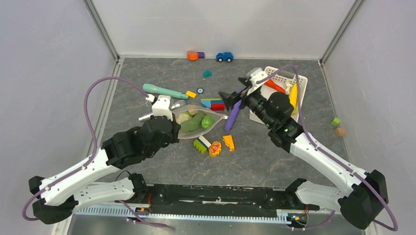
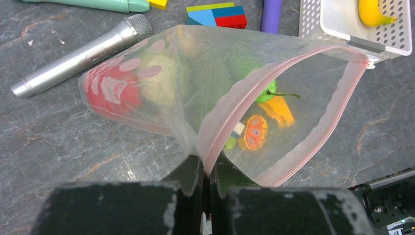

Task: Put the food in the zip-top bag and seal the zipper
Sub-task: Place the fake vegetable in the zipper food storage bag, then pick up the fake fruit from the bin.

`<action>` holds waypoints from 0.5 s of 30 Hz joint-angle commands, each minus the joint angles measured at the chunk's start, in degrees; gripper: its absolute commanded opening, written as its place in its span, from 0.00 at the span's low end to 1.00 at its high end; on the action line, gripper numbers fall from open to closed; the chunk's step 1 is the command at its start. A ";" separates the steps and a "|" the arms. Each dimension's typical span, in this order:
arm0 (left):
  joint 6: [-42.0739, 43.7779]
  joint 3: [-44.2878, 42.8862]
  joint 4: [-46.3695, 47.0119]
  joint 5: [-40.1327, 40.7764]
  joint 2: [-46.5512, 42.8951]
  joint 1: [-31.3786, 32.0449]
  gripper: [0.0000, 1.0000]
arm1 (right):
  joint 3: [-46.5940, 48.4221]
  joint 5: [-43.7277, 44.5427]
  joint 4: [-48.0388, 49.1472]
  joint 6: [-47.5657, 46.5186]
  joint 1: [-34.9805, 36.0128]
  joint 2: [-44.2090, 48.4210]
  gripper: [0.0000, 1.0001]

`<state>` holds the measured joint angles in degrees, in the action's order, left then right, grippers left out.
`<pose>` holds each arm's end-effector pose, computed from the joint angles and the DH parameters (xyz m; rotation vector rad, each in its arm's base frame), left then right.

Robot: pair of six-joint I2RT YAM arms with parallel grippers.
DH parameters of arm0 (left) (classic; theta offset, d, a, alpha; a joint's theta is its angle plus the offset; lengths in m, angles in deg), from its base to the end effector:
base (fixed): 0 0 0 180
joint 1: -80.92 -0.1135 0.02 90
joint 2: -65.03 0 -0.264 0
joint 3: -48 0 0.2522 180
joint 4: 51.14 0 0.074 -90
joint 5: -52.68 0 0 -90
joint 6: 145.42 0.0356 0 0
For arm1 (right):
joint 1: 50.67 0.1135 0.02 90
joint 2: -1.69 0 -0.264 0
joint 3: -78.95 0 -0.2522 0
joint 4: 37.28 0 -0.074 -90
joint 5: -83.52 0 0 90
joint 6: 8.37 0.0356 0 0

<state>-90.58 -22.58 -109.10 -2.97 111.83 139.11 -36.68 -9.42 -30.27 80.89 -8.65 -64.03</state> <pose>0.0991 -0.1216 0.3496 0.0802 2.0704 -0.3543 0.2013 0.1838 0.3590 -0.5873 1.3835 0.6207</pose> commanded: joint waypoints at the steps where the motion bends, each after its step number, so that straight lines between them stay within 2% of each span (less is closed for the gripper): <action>1: -1.14 -0.29 1.84 0.44 0.37 -0.37 0.02 | 1.68 4.39 -2.42 8.83 -9.06 0.89 0.98; 8: -1.15 -0.31 1.84 0.39 0.38 -0.44 0.02 | 7.10 8.13 -10.23 11.22 -22.24 -6.07 0.98; 12: -1.35 -0.23 1.86 0.10 0.37 -0.44 0.02 | 14.72 8.64 -17.32 9.12 -28.91 -15.11 0.98; 15: -1.14 -0.31 1.84 0.36 0.59 -0.41 0.02 | 23.30 15.10 -24.67 6.03 -32.36 -24.19 0.98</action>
<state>-90.58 -22.58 -109.08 -3.02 112.27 139.11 -23.31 -1.55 -44.93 89.88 -36.93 -79.33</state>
